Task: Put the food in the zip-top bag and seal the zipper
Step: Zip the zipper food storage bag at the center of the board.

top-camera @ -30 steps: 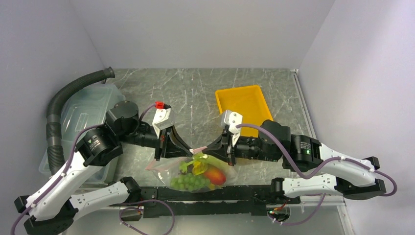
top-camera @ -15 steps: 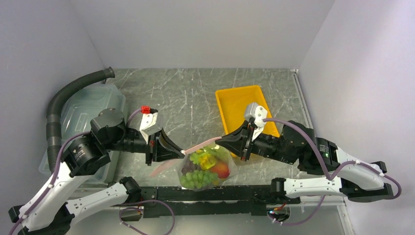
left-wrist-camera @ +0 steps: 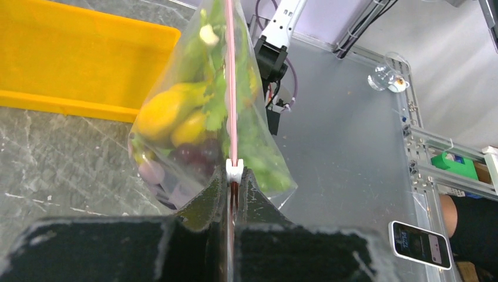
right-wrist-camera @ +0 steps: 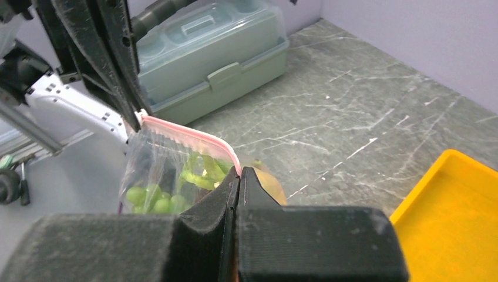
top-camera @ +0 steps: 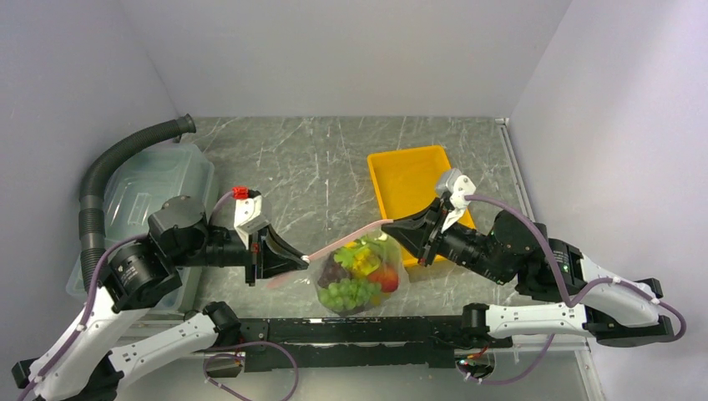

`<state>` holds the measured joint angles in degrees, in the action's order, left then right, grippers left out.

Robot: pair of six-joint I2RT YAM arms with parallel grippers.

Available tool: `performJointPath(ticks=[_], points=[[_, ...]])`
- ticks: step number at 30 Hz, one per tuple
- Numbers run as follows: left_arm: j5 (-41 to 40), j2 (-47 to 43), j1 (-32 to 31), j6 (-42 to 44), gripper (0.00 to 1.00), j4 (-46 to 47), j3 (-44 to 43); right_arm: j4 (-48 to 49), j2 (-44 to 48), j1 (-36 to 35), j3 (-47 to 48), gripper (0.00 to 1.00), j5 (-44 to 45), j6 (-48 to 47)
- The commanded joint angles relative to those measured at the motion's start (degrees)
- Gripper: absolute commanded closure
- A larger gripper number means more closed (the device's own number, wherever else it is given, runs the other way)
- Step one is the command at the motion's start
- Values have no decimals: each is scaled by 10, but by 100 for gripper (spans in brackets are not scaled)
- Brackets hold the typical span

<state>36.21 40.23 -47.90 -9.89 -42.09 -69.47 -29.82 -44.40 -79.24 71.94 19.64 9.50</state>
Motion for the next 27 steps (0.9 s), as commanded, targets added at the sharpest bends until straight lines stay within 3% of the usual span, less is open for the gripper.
performJointPath(ticks=[1,14,27], points=[[-24,-28,1,-20,100,-32,10,84,43,6,14,100,132,3],[-117,-61,1,-45,100,-47,28,138,90,6,-24,100,233,-14],[-145,-82,1,-63,100,-61,38,142,125,7,-37,100,252,-13]])
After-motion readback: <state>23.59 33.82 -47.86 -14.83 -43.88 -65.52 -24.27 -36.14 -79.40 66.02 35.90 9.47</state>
